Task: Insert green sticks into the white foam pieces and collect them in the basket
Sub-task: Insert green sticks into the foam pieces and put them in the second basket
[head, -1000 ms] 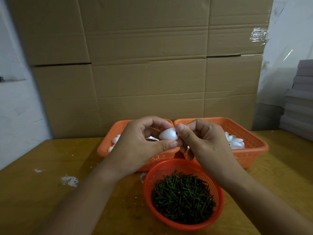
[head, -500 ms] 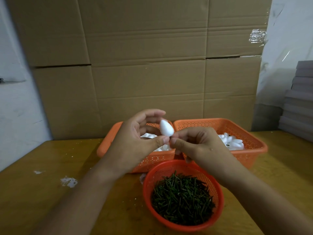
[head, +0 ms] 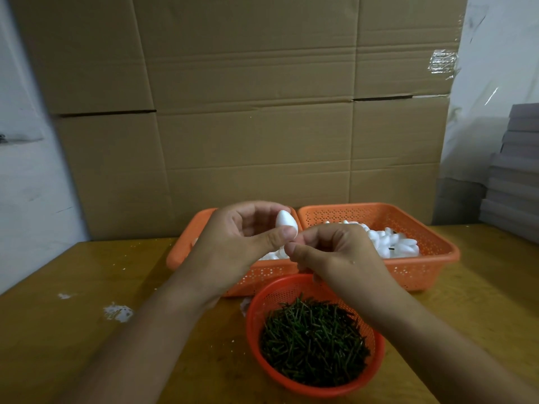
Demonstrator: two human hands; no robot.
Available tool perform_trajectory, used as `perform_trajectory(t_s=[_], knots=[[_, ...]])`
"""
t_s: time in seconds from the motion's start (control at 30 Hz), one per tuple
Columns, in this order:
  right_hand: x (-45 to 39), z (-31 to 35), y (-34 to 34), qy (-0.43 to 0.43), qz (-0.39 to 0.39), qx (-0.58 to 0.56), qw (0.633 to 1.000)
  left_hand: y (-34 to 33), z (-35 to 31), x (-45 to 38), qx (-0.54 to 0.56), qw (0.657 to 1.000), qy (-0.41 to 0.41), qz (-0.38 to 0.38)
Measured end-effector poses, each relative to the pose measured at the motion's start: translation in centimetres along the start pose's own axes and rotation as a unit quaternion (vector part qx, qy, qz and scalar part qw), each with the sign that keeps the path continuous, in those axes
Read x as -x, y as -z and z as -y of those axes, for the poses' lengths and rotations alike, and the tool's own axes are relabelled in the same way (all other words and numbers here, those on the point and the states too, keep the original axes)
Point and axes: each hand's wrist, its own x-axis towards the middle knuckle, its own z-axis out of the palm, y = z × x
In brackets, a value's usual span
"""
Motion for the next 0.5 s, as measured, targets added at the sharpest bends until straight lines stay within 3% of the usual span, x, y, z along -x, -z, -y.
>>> perform_trajectory(t_s=[0.2,0.5], knots=[[0.19,0.23,-0.06,-0.008,0.034,-0.014,0.999,0.37,0.0,-0.11,0.064,0.996,0.06,0.022],[0.25,0.43,-0.16,-0.041,0.061,-0.089,0.993,0.37,0.04,-0.16,0.114,0.991,0.059,0.03]])
